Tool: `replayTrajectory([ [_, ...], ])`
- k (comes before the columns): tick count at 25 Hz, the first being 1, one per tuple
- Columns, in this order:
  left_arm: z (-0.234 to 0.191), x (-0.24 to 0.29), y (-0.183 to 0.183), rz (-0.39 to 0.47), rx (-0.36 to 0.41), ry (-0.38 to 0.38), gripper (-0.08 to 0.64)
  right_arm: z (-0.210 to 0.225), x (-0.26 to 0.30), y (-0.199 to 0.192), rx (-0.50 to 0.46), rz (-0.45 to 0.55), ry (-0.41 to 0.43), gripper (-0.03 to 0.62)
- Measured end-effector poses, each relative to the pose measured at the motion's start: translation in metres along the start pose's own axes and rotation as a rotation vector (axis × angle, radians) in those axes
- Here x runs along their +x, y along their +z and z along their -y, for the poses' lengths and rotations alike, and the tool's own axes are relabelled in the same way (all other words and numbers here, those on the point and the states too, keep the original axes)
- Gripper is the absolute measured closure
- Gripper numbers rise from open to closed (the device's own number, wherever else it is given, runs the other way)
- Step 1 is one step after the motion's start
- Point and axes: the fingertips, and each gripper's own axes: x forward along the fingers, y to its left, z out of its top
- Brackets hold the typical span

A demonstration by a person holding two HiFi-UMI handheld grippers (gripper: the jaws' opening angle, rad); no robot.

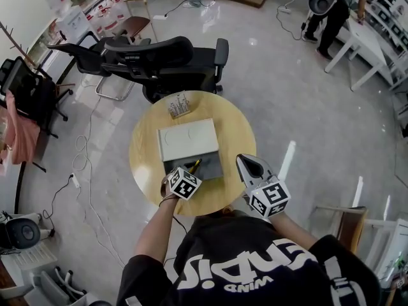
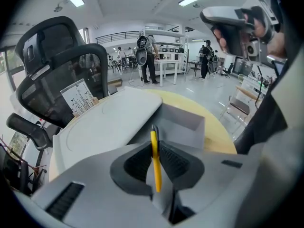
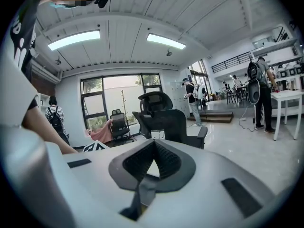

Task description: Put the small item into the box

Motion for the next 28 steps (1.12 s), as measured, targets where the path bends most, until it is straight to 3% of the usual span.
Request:
replayTrajectory([
  [10, 0.001, 0.006, -0.001, -0.002, -0.018, -0.008, 0.497, 0.008, -0.002, -0.001, 0.014, -0.008, -0.015, 0.592],
  [17, 0.002, 0.006, -0.004, 0.013, -0.038, -0.012, 0.434, 0.006, 0.001, -0.006, 0.016, -0.017, -0.004, 0.592],
  [25, -0.003, -0.011, 0.013, 0.08, -0.097, 0.019, 0.436, 0.001, 0.002, -0.007, 0.012, -0.019, 0.007, 0.592],
  [28, -0.006, -0.019, 0.022, 0.119, -0.123, 0.033, 0.466, 0.0, 0.003, -0.009, 0.01, -0.02, 0.012, 0.592],
])
